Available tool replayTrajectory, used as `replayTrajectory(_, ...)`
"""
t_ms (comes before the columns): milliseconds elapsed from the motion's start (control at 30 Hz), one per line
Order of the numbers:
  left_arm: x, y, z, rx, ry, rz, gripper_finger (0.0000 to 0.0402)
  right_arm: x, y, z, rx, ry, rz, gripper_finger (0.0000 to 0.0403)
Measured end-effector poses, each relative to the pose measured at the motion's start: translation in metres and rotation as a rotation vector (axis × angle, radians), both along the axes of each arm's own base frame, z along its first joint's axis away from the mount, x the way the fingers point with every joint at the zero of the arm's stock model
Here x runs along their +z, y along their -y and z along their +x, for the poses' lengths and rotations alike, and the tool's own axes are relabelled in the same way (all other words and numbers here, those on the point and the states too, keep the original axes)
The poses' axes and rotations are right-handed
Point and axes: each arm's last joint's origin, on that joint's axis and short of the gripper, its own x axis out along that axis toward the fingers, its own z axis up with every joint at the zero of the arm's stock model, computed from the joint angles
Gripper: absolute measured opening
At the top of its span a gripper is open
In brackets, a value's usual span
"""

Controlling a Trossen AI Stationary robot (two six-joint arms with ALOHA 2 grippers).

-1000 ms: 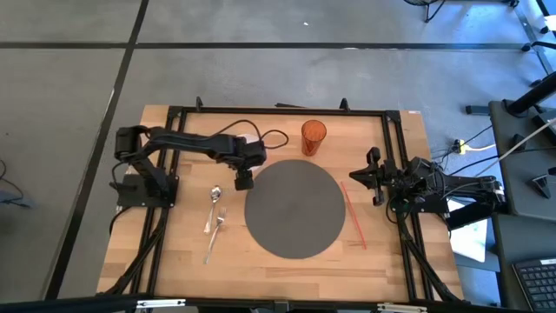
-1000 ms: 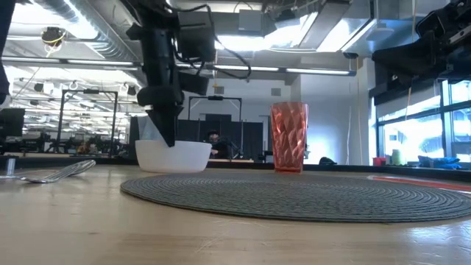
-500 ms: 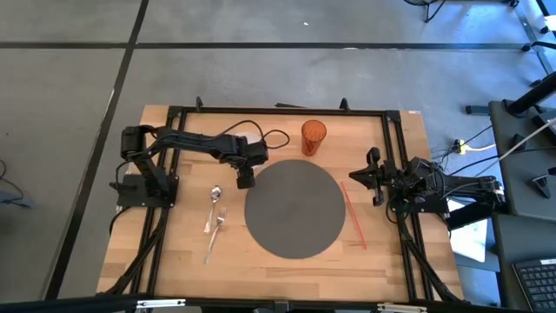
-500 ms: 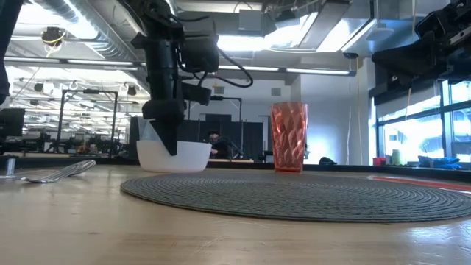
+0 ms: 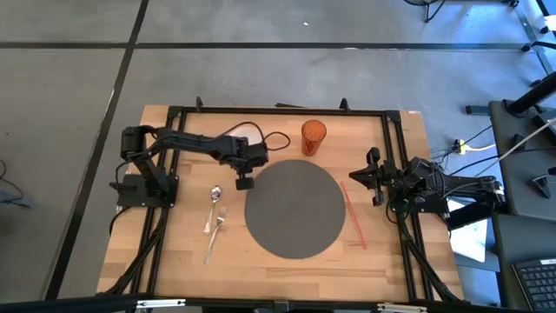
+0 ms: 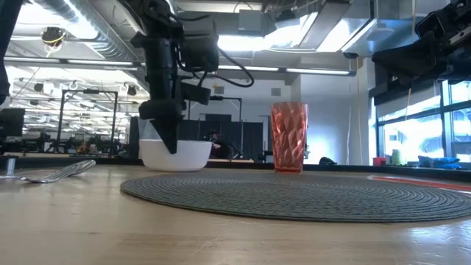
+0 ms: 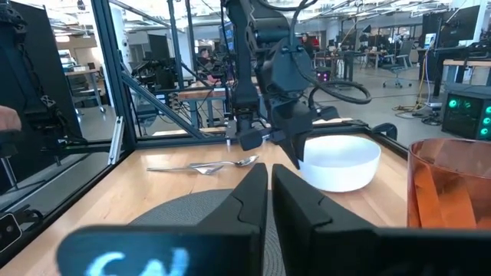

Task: Pick & Place Utensil
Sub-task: Put the white bowl on the gray table mat

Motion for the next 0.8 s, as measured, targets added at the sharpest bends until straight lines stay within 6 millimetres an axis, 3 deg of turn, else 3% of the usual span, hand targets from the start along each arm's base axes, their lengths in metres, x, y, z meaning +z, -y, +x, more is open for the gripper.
replayTrajectory(133,0.003,0.003,0.001,-0.031,-0.022,0.012,0.0004,0.000,0.000,0.000,-0.001,0.001,-0.004,0.0023)
replayTrajectory(267,0.021,0.018,0.011,-0.054,-0.005,0.021,0.0004,0.000,0.000,0.000,-0.001,0.001,-0.003,0.0023)
replayTrajectory(600,0.089,0.084,0.037,-0.231,0.124,0.037,0.0004,0.000,0.000,0.000,0.000,0.001,-0.002,0.0023)
replayTrajectory(800,0.117,0.123,0.040,-0.267,0.233,-0.026,0.0004,0.000,0.000,0.000,0.000,0.001,-0.001,0.0023)
